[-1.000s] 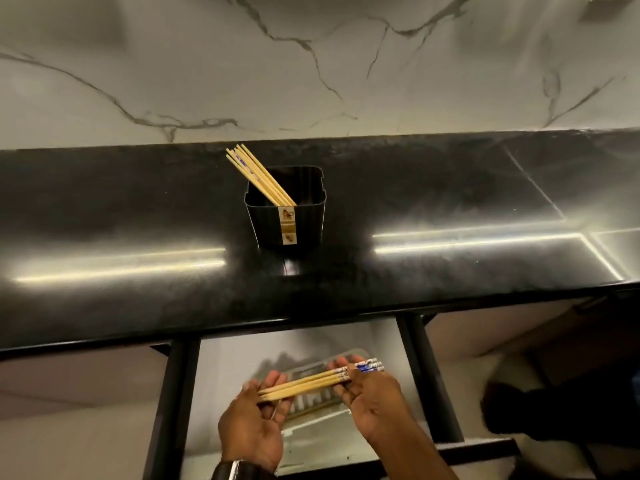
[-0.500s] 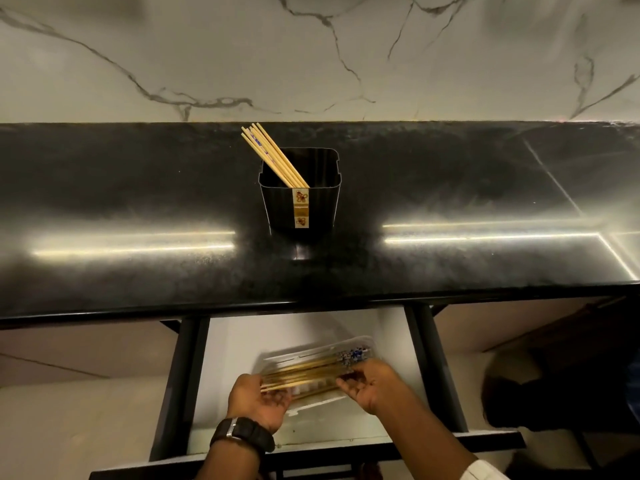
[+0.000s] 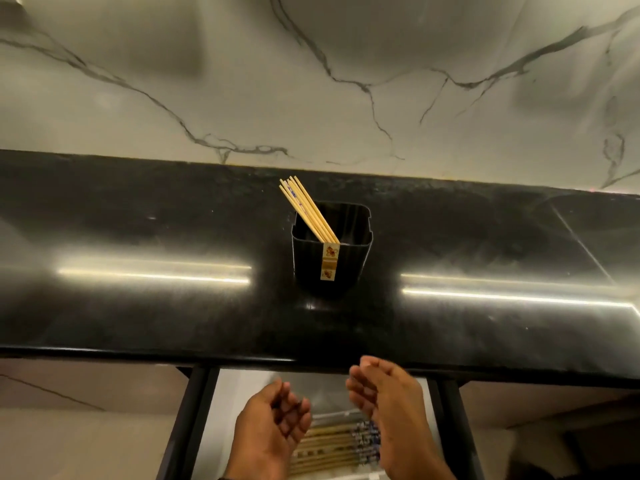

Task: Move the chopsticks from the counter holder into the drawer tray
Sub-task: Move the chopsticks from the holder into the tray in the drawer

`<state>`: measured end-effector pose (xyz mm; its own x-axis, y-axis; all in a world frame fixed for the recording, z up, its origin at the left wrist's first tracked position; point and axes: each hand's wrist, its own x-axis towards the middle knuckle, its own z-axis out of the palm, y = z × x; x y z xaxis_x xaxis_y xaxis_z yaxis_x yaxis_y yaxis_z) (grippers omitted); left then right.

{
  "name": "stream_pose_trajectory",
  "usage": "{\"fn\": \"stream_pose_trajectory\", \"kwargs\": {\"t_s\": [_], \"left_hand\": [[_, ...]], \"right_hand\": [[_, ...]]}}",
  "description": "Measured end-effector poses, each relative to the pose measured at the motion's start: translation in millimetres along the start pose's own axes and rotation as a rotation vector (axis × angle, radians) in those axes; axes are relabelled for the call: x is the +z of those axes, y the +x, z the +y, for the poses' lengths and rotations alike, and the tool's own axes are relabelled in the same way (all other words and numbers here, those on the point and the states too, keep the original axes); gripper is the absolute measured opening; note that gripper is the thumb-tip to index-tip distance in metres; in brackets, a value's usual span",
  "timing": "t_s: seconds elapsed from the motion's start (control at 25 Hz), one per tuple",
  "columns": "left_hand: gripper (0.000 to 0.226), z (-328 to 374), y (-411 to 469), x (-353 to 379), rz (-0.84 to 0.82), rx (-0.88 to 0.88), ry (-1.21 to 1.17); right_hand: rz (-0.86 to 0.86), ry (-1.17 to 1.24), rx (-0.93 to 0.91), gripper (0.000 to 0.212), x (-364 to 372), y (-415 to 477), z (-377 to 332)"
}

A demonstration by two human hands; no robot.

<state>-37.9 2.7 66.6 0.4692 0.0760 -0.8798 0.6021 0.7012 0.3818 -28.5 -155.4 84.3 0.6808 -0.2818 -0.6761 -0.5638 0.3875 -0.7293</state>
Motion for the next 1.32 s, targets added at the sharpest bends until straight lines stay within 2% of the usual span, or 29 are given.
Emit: {"fn": "stream_pose_trajectory", "kwargs": {"t_s": [0.12, 0.28, 0.4, 0.52, 0.64, 0.76, 0.84, 0.92, 1.08, 1.2, 1.32], "left_hand": [[0.026, 28.6, -8.5, 20.9, -0.079, 0.197, 0.097], [0.030, 62.0, -14.7, 41.1, -0.267, 0.417, 0.178], [0.030, 85.2, -13.6, 61.4, -0.347, 0.542, 0.202], [0.025, 110.2, -10.6, 84.8, -0.359, 0.619, 0.172], [0.024, 124.4, -9.1, 98.4, -0.420, 0.674, 0.178], [0.024, 132.9, -7.9, 104.2, -0.481, 0.695, 0.195], [0.023, 135.5, -4.8, 105.5, -0.517, 0.697, 0.199], [0.023, 136.1, -2.0, 104.9, -0.550, 0.693, 0.196], [0.022, 135.5, 3.2, 101.1, -0.577, 0.677, 0.187], [0.038, 137.3, 5.6, 101.0, -0.565, 0.664, 0.187], [0.043, 139.3, 5.2, 105.0, -0.557, 0.652, 0.164]], "right_hand": [[-0.076, -0.148, -0.322, 0.010, 26.7, -2.3, -42.6], [-0.151, -0.307, -0.676, 0.010, 63.8, 1.8, -94.1], [-0.145, -0.491, -0.900, 0.009, 99.8, 27.5, -126.0], [-0.081, -0.728, -1.125, 0.013, 138.7, 64.9, -150.1], [-0.021, -0.948, -1.128, 0.029, 170.4, 97.6, -164.8], [-0.010, -1.131, -1.068, 0.065, 193.0, 118.2, -171.6], [-0.051, -1.204, -1.037, 0.080, 202.0, 128.0, -174.0], [-0.098, -1.223, -1.023, 0.073, 206.1, 134.6, -176.2], [-0.118, -1.059, -1.084, 0.041, 206.8, 140.7, -178.2], [-0.073, -0.998, -1.122, 0.020, 204.3, 136.5, -179.6], [-0.072, -1.011, -1.139, 0.017, 202.3, 131.2, -183.9]]}}
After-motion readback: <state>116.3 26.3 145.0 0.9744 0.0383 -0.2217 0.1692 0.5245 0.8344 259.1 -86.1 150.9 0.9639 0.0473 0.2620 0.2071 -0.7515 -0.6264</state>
